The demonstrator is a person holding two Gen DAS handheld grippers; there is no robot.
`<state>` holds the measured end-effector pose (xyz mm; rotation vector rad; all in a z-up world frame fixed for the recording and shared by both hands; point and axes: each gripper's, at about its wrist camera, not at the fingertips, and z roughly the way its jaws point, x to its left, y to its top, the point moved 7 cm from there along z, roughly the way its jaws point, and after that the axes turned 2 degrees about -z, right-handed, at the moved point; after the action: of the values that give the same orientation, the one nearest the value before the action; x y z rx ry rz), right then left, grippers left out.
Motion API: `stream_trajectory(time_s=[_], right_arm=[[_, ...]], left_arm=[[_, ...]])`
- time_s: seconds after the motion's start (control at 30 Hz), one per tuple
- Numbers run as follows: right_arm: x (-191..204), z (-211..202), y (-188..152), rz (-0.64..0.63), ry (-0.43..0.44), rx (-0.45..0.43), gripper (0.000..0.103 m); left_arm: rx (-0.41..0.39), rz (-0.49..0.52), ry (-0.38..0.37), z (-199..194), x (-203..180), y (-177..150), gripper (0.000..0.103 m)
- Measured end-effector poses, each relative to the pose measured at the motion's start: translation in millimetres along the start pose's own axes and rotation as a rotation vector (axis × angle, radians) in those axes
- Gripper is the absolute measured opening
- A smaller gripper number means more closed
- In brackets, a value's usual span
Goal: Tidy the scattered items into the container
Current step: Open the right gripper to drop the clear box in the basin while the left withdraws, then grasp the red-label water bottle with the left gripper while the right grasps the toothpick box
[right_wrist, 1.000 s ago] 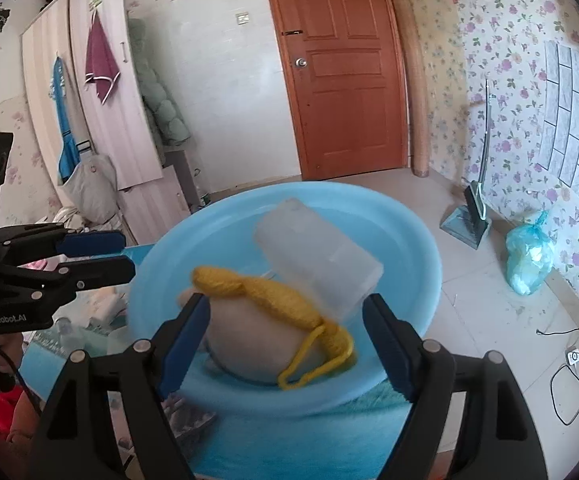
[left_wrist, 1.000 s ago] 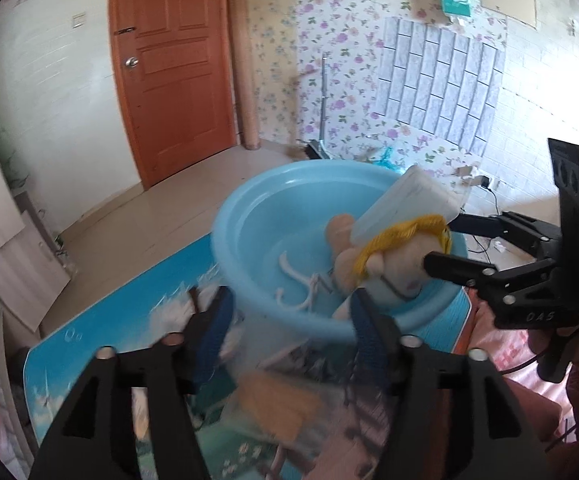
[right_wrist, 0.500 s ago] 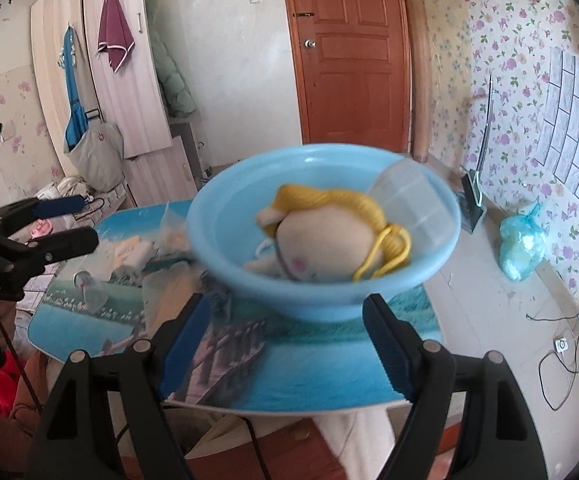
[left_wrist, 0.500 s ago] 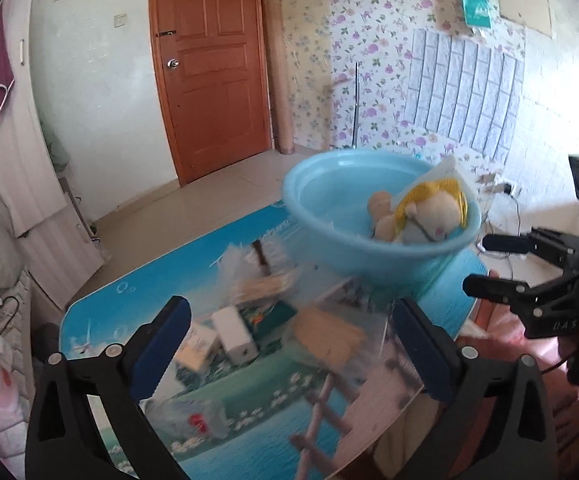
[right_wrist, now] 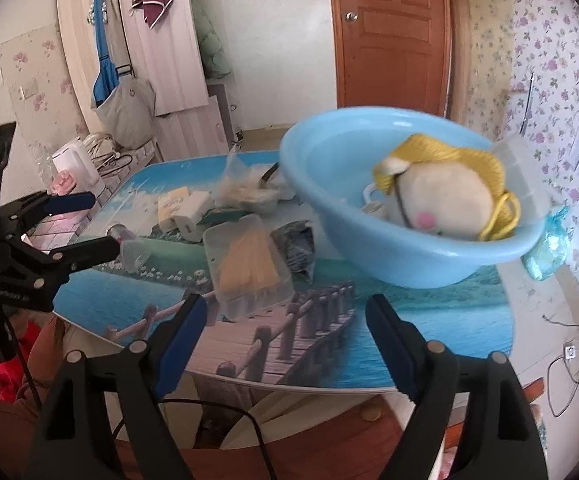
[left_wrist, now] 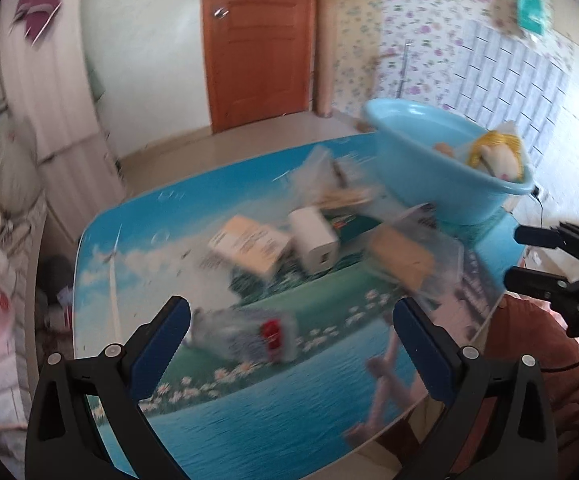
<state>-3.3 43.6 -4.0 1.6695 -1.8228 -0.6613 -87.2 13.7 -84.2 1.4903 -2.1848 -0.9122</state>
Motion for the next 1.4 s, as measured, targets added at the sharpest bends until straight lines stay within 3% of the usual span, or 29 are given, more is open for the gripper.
stream_trajectory(time_s=[0.27,0.57,0.9,1.03,1.3,1.37,1.4], right_arm=[[8.2,14.3,-3.5,0.024,0.015,0.037,0.082],[14.0,31.4,-1.0,0.04,0.034,0.069,0.08],[24.6,53.5,2.3,0.008,0.039,0.111,0.074],[28.4,59.1,5.4,-0.018,0.019,0.109,0.074],[28.4,72.5,4.9,-0.04,0.014,0.124,0.074],[31.2,73.4,4.0,-0.05,0.021,0.125,0.062],[33.0,73.4,2.9,-0.068,0.019,0.128,0.062]], left_arm=[[0.039,-0.058,0.026,18.3,30.0,-12.9,0.102],[0.082,-0.092,-0.007,41.4,43.5,-22.4,0.102],[0.081,-0.074,-0.005,56.0,45.5,-27.0,0.102],[0.072,-0.055,-0.021,52.7,42.0,-26.7,0.086],[0.057,-0.062,-0.028,42.1,42.4,-24.3,0.086],[0.054,-0.059,-0.024,39.2,42.4,-24.0,0.086],[0.053,-0.058,-0.023,37.3,41.5,-23.9,0.086]])
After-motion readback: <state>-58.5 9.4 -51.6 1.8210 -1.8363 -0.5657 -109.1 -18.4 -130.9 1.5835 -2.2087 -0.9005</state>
